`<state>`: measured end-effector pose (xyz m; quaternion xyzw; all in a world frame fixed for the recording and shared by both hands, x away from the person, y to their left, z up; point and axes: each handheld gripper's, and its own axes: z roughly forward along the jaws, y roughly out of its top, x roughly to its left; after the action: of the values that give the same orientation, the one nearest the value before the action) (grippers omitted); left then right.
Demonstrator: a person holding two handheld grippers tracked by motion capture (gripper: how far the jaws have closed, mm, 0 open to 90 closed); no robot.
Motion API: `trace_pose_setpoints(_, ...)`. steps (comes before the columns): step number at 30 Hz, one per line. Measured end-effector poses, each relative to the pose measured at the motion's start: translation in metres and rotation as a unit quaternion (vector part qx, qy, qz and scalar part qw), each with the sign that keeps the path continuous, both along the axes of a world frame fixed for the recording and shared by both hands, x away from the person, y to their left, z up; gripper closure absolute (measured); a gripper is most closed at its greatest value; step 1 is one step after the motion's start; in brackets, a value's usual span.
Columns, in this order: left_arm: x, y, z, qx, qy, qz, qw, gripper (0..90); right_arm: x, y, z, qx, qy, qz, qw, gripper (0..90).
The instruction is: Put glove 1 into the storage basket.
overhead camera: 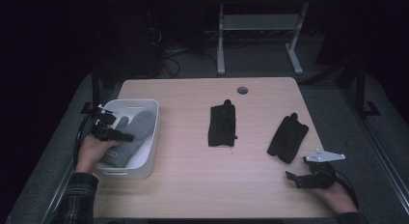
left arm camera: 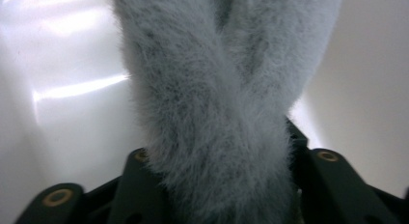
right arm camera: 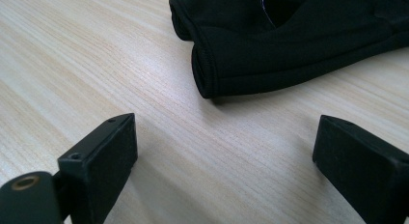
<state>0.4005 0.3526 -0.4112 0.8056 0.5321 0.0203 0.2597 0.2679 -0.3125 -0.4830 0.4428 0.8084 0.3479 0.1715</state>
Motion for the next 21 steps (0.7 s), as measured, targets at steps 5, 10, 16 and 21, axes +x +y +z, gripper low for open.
trace_pose_setpoints(5,-0.002,-0.001,0.005,0.019,-0.027,0.006,0.9994,36.7,0.000,0.000,0.000,0.000,0.000,0.000,1.0000,8.3)
trace_pose_setpoints(10,-0.004,0.002,0.012,0.023,-0.053,0.014,0.9982,28.5,0.000,0.000,0.000,0.000,0.000,0.000,1.0000,8.3)
trace_pose_setpoints(16,-0.007,0.007,0.026,0.031,-0.083,0.015,0.9959,20.9,0.000,0.000,0.000,0.000,0.000,0.000,1.0000,8.3)
trace_pose_setpoints(21,-0.012,0.006,0.037,0.020,-0.103,0.013,0.9944,19.9,0.000,0.000,0.000,0.000,0.000,0.000,1.0000,8.3)
